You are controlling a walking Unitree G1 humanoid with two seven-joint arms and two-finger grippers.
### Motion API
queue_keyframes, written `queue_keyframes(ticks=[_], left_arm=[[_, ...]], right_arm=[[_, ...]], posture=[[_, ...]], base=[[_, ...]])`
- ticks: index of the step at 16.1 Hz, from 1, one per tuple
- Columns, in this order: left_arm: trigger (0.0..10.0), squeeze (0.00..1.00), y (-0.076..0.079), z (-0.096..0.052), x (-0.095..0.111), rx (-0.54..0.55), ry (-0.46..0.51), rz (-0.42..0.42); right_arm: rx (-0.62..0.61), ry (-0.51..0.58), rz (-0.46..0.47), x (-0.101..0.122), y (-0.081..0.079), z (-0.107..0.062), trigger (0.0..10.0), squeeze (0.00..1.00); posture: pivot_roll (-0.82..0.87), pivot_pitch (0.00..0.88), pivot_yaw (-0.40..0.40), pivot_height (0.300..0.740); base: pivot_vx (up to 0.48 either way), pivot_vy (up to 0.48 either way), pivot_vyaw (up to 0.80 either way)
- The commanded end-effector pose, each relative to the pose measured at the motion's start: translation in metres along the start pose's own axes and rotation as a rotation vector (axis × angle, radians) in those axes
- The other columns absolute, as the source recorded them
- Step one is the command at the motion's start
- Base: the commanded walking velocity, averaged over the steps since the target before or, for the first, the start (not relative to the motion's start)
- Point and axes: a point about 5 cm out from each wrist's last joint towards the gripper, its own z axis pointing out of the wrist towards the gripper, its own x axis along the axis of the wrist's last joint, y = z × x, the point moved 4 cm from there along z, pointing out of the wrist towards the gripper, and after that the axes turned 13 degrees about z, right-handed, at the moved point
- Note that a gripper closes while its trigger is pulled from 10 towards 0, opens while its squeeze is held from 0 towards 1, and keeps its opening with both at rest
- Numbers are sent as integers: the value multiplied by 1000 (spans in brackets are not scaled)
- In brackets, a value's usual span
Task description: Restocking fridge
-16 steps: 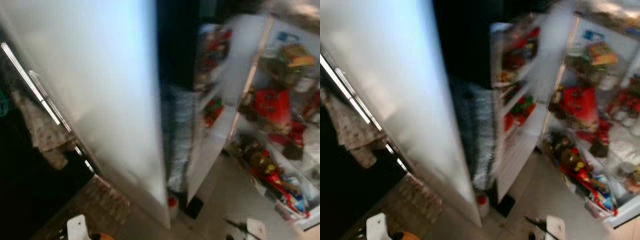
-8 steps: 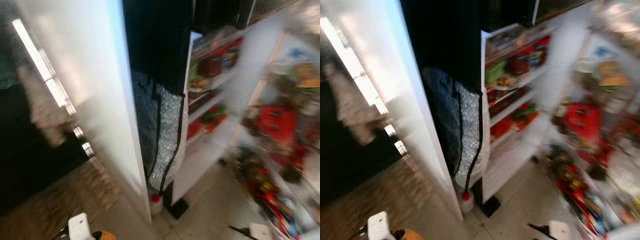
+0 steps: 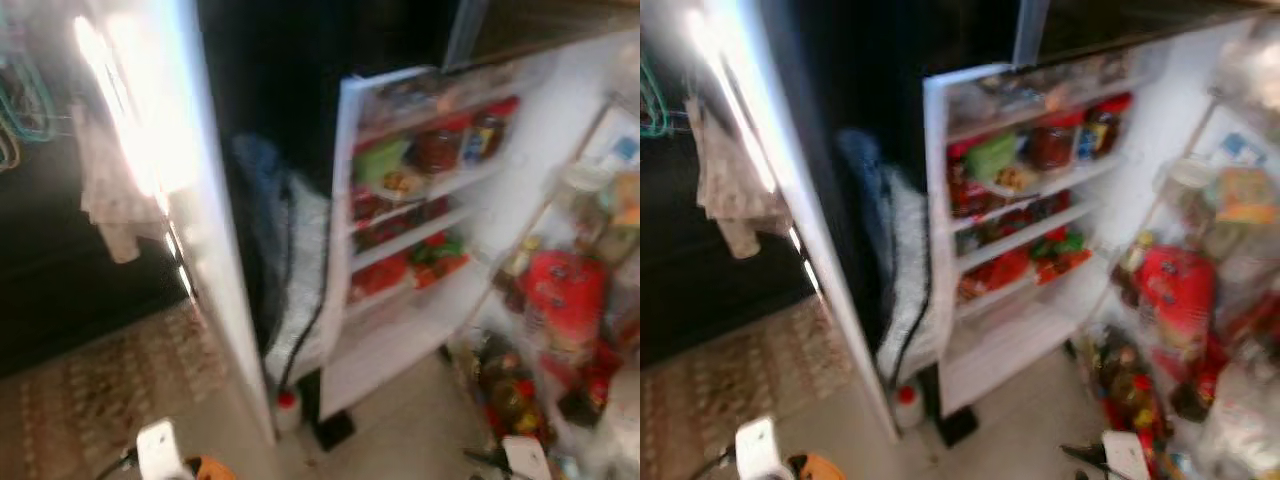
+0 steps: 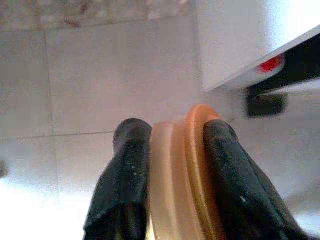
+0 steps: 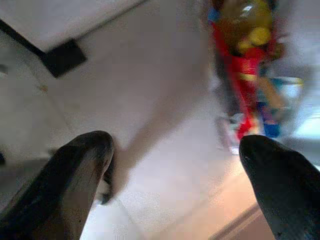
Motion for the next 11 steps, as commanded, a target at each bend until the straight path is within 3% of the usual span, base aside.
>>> queue_keyframes(ticks=[1,4,5,6,8,11], left_arm=[[10000,0,5,-3,-20,-16,-69,-25],[10000,0,-5,-3,-21,22,-63,-45],[10000,0,4,-3,-22,7,-69,-38],[10000,0,6,-2,-18,-3,-66,-27],[10000,0,20,-1,-9,-31,-54,13],[10000,0,8,2,9,-15,-19,62]], right_arm=[[31,-1,-28,4,-10,2,10000,0],[65,-18,-103,3,-20,3,10000,0],[81,-12,-126,2,-32,5,10000,0],[80,-4,-139,5,-32,5,10000,0],[62,27,-61,10,-37,7,10000,0],[68,17,2,-3,-60,8,10000,0]], posture=[[-78,0,-95,740],[39,0,-145,740],[34,0,-133,740],[28,0,-127,740],[-14,0,-70,740],[-65,0,-23,740]], base=[[0,-337,0],[0,-336,0],[0,-337,0],[0,-337,0],[0,-169,213],[0,0,0]])
